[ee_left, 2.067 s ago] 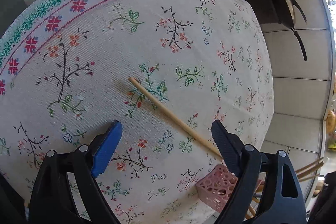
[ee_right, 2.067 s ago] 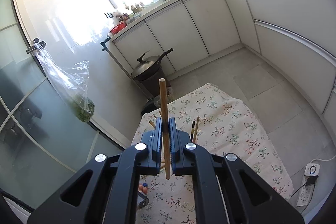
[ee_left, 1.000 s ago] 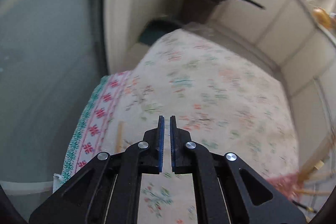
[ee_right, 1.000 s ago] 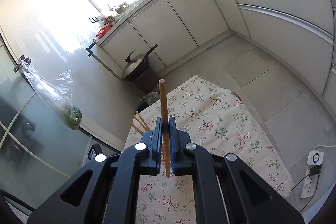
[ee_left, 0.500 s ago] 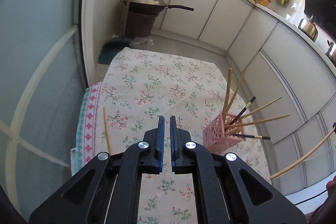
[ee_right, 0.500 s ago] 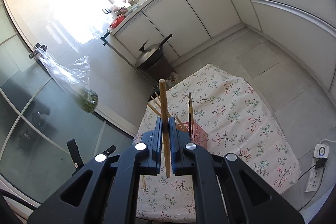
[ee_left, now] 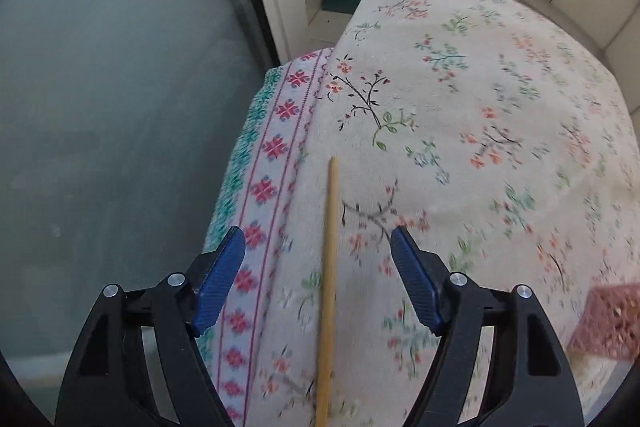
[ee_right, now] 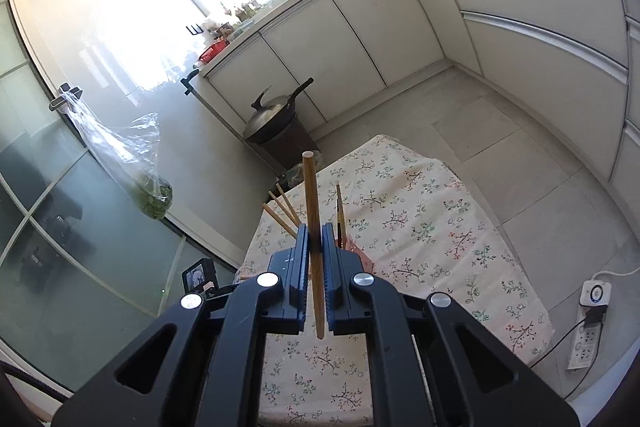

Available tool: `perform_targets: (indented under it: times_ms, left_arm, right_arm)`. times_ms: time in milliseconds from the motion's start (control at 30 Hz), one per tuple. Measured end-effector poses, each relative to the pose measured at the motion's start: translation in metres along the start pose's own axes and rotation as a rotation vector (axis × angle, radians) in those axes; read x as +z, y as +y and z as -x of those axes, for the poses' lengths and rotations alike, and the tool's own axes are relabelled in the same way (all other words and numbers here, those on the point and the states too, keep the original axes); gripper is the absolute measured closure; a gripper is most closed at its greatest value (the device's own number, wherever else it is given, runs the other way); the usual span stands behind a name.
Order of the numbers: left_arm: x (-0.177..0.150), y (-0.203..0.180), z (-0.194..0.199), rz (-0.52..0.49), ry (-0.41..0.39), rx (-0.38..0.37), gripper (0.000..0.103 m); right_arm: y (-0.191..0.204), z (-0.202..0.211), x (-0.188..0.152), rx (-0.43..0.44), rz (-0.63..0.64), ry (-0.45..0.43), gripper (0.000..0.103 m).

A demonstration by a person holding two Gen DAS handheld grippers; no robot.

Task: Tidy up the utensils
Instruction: 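Close the left tool on the last wooden chopstick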

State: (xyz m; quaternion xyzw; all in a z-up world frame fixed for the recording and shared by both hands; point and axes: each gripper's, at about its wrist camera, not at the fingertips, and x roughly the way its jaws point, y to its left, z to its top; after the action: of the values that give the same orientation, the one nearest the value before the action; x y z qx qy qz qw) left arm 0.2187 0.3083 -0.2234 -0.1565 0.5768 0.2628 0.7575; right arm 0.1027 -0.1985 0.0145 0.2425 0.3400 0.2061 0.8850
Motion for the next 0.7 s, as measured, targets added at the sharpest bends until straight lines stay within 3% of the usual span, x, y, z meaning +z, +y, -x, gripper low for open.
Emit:
perform_targets:
  times_ms: [67, 133, 200, 333, 500, 633, 700]
  left_arm:
    - [0.007, -0.004, -0.013, -0.012, 0.021, 0.009, 0.043]
    - [0.011, -0.009, -0.013, -0.040, -0.003, -0.019, 0.063]
    - [0.011, -0.015, -0.010, -0.093, -0.005, -0.007, 0.098]
    - [-0.003, -0.001, 0.019, -0.111, -0.056, -0.108, 0.098]
    - [-0.057, 0.021, 0.108, -0.153, -0.220, -0.280, 0.103]
    - [-0.100, 0.026, 0.165, -0.182, -0.351, -0.326, 0.103]
    - [-0.108, 0.021, 0.178, -0.226, -0.355, -0.343, 0.103]
  right_arm:
    - [-0.004, -0.013, 0.000, 0.000, -0.005, 0.020, 0.096]
    - [-0.007, -0.024, 0.000, 0.000, -0.005, 0.036, 0.096]
    - [-0.010, -0.032, 0.000, 0.001, -0.004, 0.051, 0.096]
    - [-0.015, -0.037, -0.003, 0.017, -0.027, 0.078, 0.096]
    - [-0.009, -0.024, -0.007, 0.033, -0.011, 0.074, 0.096]
    - [-0.001, -0.010, -0.015, 0.063, -0.008, 0.075, 0.096]
    - [0.003, -0.004, -0.018, 0.078, -0.014, 0.080, 0.096]
